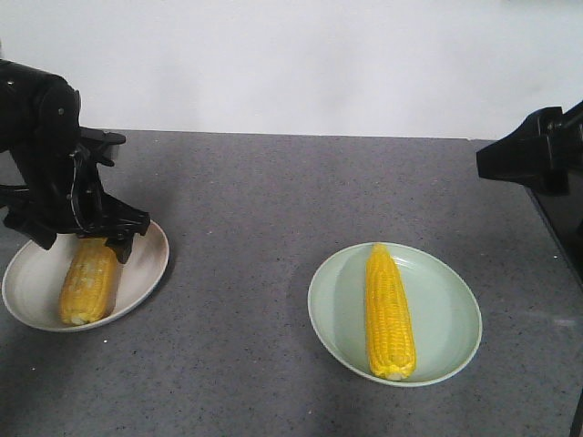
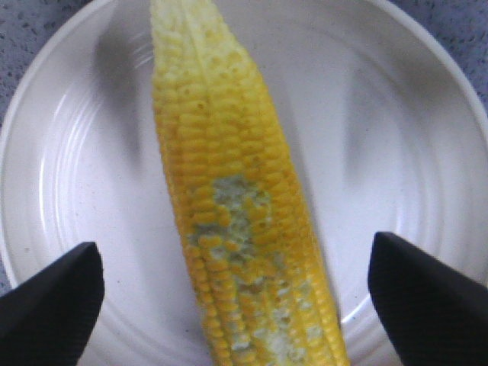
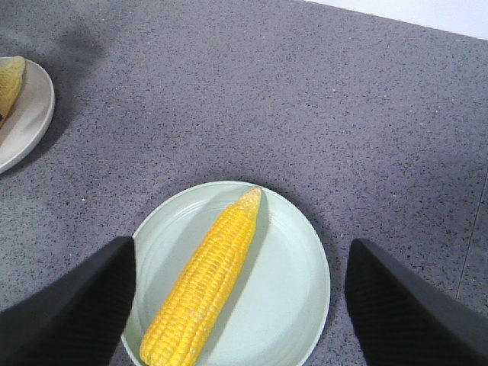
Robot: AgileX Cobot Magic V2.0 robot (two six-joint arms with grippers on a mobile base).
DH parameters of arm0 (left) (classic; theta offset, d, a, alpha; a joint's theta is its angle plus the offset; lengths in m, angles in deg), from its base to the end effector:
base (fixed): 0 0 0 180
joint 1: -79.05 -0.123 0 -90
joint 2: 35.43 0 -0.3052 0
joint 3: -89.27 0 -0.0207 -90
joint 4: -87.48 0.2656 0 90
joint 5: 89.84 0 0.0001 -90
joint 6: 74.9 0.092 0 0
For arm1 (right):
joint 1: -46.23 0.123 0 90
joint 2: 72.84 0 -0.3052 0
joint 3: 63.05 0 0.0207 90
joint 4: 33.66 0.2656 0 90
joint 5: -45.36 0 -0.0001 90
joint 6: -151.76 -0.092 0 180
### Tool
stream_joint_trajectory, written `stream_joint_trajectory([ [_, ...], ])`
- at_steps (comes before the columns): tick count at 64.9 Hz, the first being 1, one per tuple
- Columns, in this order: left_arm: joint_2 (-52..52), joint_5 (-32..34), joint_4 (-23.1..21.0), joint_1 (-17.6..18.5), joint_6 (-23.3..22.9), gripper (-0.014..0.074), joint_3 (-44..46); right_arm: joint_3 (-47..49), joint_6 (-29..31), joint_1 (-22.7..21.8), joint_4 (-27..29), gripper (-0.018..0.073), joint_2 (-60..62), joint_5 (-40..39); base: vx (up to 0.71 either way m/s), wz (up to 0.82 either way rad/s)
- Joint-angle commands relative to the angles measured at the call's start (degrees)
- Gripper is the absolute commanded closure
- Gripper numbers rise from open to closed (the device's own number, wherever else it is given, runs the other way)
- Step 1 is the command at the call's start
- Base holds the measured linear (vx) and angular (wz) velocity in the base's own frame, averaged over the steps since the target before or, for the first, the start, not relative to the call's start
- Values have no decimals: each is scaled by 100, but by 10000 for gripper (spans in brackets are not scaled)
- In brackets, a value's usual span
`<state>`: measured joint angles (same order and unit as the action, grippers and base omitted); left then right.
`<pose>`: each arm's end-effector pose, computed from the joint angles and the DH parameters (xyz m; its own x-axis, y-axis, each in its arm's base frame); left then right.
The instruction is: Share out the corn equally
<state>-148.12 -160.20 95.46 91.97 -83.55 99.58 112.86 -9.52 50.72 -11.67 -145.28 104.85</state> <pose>0.3860 -0.0762 0.2774 -0.9825 0.1199 -0.1422 0.1038 0.9879 0.1155 0.2208 0.0471 0.4353 -0.6504 -0.1690 -0.7405 -0.3889 0.9116 0.1335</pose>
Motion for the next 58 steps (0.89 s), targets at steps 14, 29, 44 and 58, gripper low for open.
stream_joint_trajectory([
  [14,1025,818,23,-3,-198,-32,144,179,-2,-25,94,14,103,-308,0,0],
  [29,1971,1283,23,14,-198,10,144,174,-62,-25,-58,14,111,-322,0,0],
  [44,3035,1815,23,14,-180,11,-151,-204,-247,-25,-433,14,379,-758,0,0],
  [58,4228,2869,29,14,-180,11,-1575,-1255,-262,-25,-531,14,1057,-1767,0,0],
])
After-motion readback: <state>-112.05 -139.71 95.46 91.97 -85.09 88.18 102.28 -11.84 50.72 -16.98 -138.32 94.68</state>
